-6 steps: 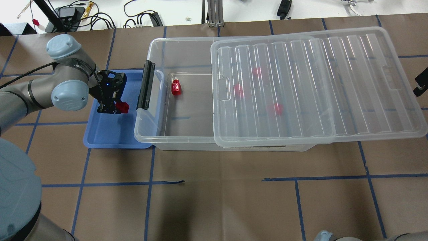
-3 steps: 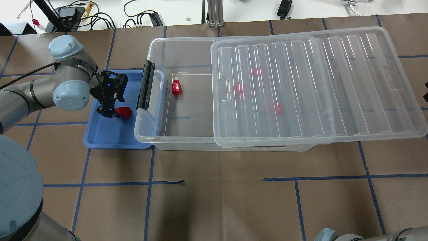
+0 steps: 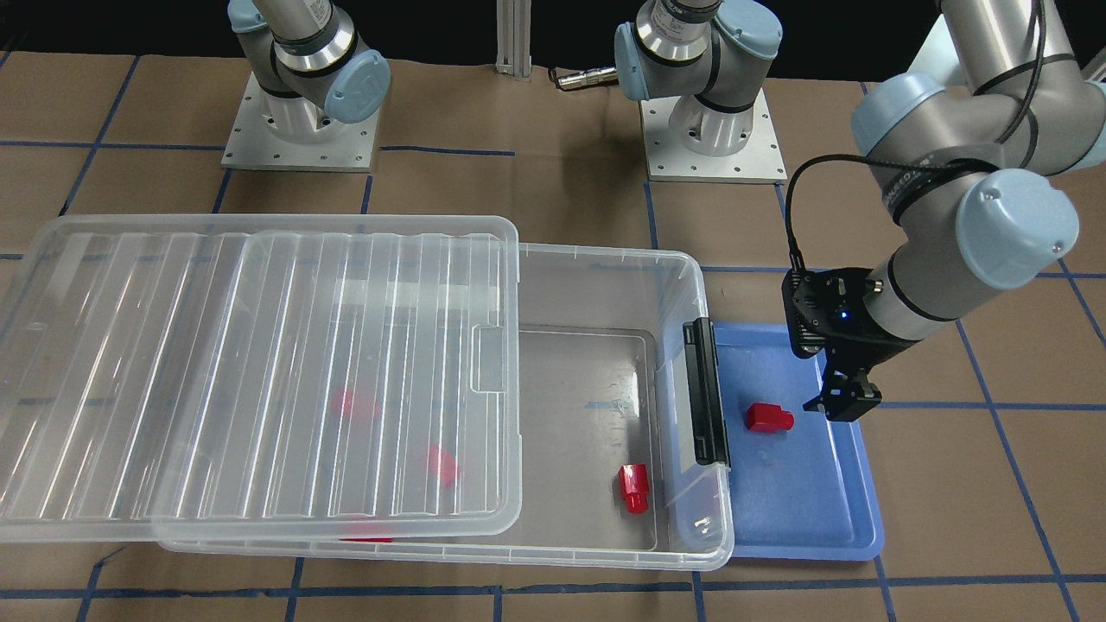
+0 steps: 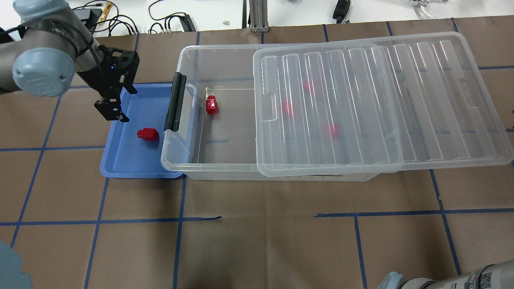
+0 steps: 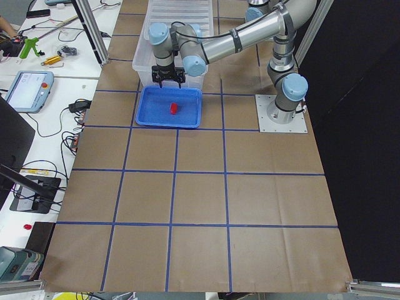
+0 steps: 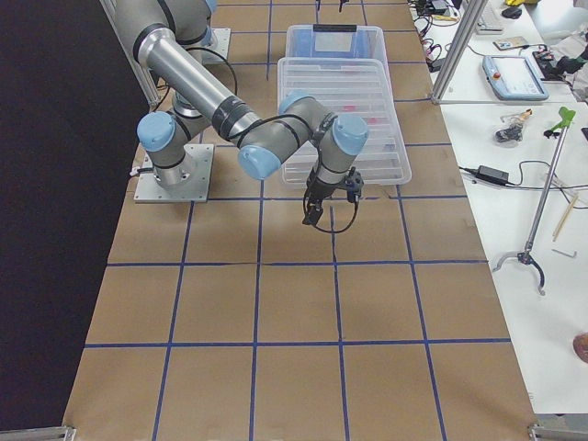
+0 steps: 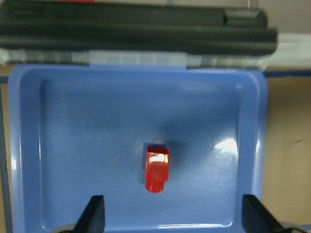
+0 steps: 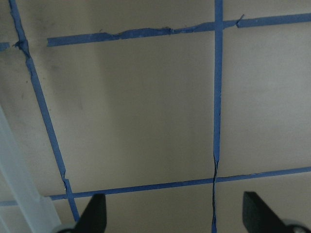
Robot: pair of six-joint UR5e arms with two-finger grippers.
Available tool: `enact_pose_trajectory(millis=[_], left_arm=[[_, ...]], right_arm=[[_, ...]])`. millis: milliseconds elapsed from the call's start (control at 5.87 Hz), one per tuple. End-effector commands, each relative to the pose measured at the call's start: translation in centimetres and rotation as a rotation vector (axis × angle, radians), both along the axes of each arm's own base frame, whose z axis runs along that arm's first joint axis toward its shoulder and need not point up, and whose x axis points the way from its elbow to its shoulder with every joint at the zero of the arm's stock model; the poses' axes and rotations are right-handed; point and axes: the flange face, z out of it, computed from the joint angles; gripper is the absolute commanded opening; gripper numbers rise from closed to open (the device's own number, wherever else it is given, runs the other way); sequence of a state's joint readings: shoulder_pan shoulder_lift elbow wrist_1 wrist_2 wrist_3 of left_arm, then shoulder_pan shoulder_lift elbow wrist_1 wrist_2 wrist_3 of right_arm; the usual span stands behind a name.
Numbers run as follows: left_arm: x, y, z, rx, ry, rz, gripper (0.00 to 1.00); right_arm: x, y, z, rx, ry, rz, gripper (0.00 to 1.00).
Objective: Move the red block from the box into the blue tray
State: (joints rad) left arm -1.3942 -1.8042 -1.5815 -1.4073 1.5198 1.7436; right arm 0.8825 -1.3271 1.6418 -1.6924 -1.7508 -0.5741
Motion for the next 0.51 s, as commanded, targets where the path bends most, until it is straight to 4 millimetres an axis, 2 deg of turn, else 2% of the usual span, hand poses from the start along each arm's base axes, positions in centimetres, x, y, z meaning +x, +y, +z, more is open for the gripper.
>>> enact_pose_trajectory(millis=[0,170,341], left_arm=[[-8.1,3.8,9.2,-0.025,-0.030,0.155,0.98],[-10.7,7.2,10.7,-0.002,-0.034,0.165,0.98],[-10.9,6.9,10.0,0.016,-0.043,0.264,0.98]], right_arm=[[1.8,0.9,-1.4,0.007,-0.046,-0.003,1.00],[2.4,1.0,-1.2,-0.017,-0.085,-0.015,1.00],[2.5,1.1,-1.3,-0.012,-0.089,-0.015,1.00]])
